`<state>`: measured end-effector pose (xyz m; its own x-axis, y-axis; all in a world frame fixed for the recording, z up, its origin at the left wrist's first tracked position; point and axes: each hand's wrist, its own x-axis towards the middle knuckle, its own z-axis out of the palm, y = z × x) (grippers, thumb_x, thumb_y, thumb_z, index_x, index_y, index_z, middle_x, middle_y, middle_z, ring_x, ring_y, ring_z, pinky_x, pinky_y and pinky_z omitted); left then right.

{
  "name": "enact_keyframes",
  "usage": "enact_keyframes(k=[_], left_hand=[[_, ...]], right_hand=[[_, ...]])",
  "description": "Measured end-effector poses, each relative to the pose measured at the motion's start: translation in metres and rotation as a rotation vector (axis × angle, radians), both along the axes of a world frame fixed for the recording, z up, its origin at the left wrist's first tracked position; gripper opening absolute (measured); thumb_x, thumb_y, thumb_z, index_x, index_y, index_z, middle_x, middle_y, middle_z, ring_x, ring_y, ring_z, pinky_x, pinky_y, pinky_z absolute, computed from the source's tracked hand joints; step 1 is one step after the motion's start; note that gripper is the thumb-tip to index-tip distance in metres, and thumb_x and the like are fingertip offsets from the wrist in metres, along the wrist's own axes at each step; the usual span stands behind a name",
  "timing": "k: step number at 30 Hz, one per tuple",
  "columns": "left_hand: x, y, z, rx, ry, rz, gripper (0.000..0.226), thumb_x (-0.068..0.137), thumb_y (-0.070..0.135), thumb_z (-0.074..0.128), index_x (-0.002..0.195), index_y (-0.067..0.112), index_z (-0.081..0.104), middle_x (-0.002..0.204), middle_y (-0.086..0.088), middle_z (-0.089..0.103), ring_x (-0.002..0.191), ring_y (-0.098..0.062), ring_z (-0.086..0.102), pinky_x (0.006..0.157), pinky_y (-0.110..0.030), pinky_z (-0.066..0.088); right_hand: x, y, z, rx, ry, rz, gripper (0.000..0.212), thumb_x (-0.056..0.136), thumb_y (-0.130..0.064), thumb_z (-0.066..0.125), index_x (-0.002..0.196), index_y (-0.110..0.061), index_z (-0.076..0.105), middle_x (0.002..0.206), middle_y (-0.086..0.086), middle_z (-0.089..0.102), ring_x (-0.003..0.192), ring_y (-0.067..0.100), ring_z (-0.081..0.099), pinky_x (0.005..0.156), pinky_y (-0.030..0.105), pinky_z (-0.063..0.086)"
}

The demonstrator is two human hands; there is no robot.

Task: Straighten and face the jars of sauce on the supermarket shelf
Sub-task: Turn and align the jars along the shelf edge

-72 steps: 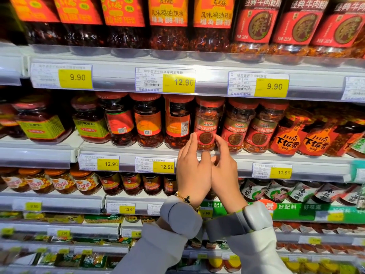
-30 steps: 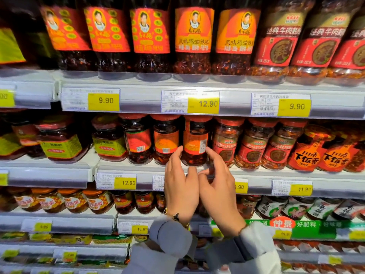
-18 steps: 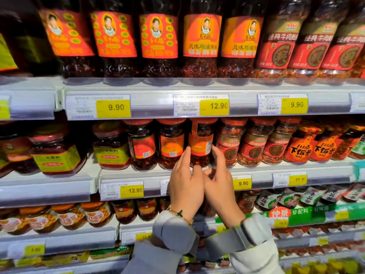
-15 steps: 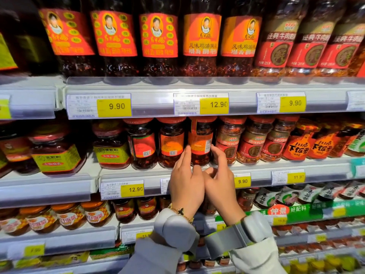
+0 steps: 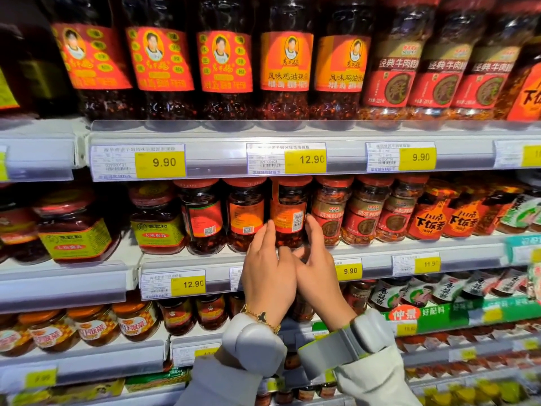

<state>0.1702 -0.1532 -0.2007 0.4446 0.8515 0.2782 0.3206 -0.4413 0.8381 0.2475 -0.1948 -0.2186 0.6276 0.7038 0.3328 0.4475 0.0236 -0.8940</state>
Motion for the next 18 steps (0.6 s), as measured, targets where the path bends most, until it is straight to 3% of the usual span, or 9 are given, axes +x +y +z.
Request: enact_keyframes(k=[4,12,18], left_hand=[[0.0023,-0.0014,0.0012,0.006,0.046,0.032,0.054,0.091,0.014,0.036,0.144,0.020,0.027,0.152,0.007,0.024,0.136,-0.015,0.027,0.109,-0.031,0.026],[0.0059,-0.0029,0.0015,0.056,0.081,0.046,0.057,0.090,0.010,0.037,0.145,0.015,0.024,0.150,0.002,0.026,0.131,-0.019,0.032,0.101,-0.026,0.029],[0.0065,-0.0050,0.0029,0.086,0.093,0.074,0.055,0.090,0.015,0.038,0.144,0.015,0.026,0.149,0.001,0.027,0.129,-0.018,0.034,0.096,-0.024,0.028]], right_hand=[[0.0036,-0.0013,-0.0025,0.015,0.004,-0.041,0.064,0.077,-0.010,0.062,0.133,-0.029,0.036,0.064,-0.006,0.059,0.054,0.001,0.051,0.061,0.024,0.045],[0.0050,-0.0040,-0.0060,0.059,0.029,-0.044,0.060,0.075,-0.004,0.060,0.126,-0.027,0.041,0.062,0.006,0.060,0.049,0.005,0.048,0.055,0.023,0.041],[0.0046,-0.0035,-0.0075,0.057,0.016,-0.025,0.060,0.078,-0.009,0.058,0.133,-0.027,0.039,0.055,-0.008,0.053,0.047,0.000,0.047,0.051,0.017,0.037]])
